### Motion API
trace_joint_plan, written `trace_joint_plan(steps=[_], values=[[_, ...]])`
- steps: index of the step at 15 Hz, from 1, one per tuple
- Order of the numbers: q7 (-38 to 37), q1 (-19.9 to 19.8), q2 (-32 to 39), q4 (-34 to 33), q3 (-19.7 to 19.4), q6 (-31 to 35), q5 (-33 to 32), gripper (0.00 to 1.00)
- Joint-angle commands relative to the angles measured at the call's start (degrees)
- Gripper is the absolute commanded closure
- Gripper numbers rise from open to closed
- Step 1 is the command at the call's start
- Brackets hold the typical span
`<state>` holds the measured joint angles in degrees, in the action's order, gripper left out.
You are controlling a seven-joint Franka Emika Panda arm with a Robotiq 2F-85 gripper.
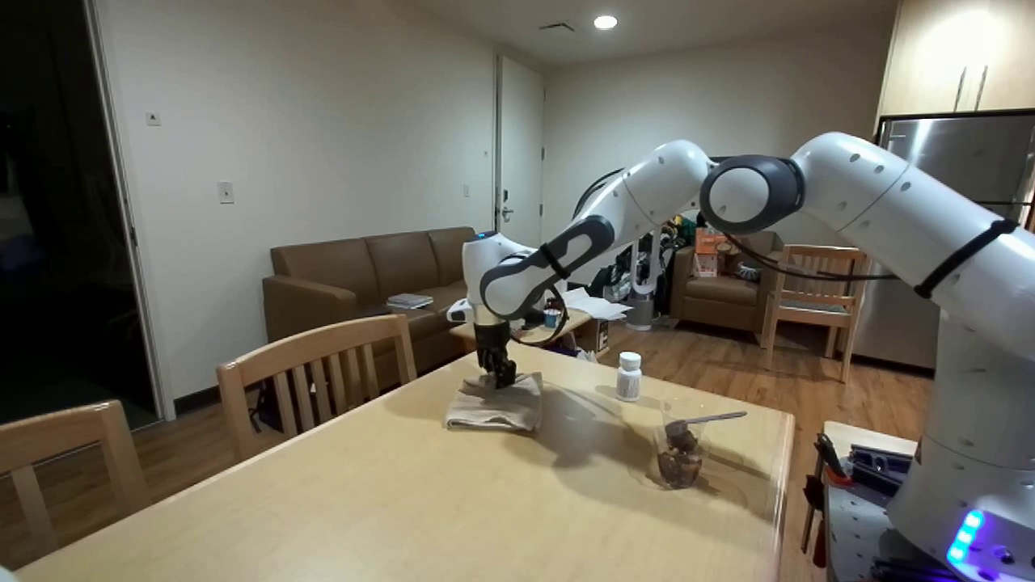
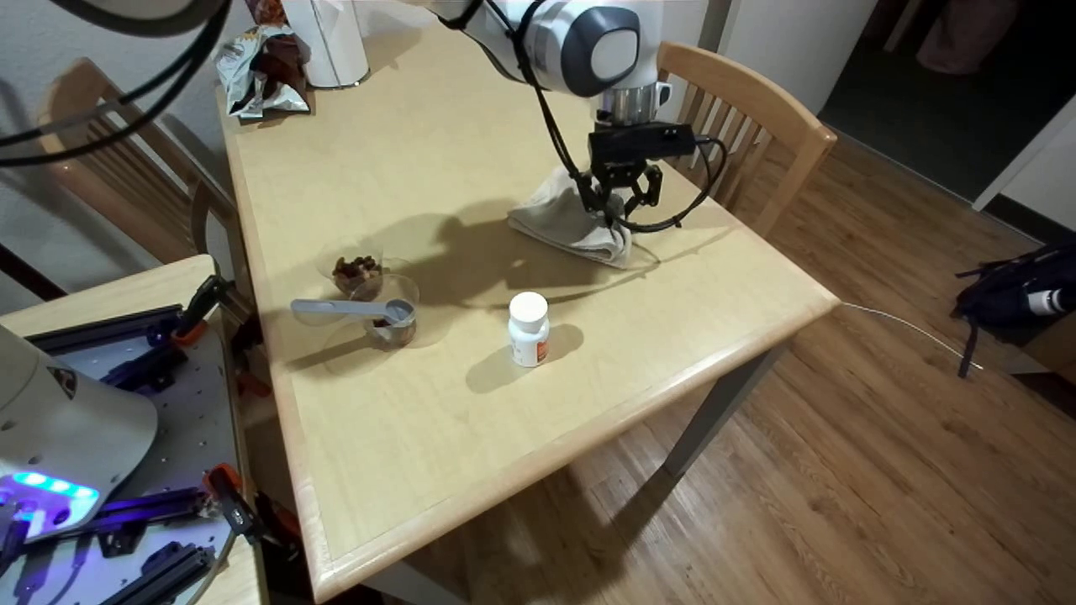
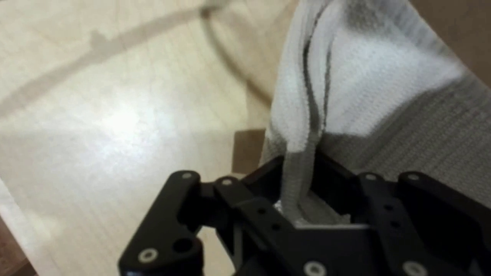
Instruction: Use the white towel to wipe the table, then take the white lid and put it on the table, then move the clear cup towards the towel
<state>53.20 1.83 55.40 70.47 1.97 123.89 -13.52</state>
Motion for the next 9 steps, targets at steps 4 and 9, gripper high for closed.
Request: trace_joint_plan(steps=[4, 9], values=[[-0.22, -0.34, -12.49, 3.21, 3.03, -11.85, 1.93, 0.26], [-1.06, 0.50, -19.09, 4.80, 4.24, -18.74, 3.09, 0.00]])
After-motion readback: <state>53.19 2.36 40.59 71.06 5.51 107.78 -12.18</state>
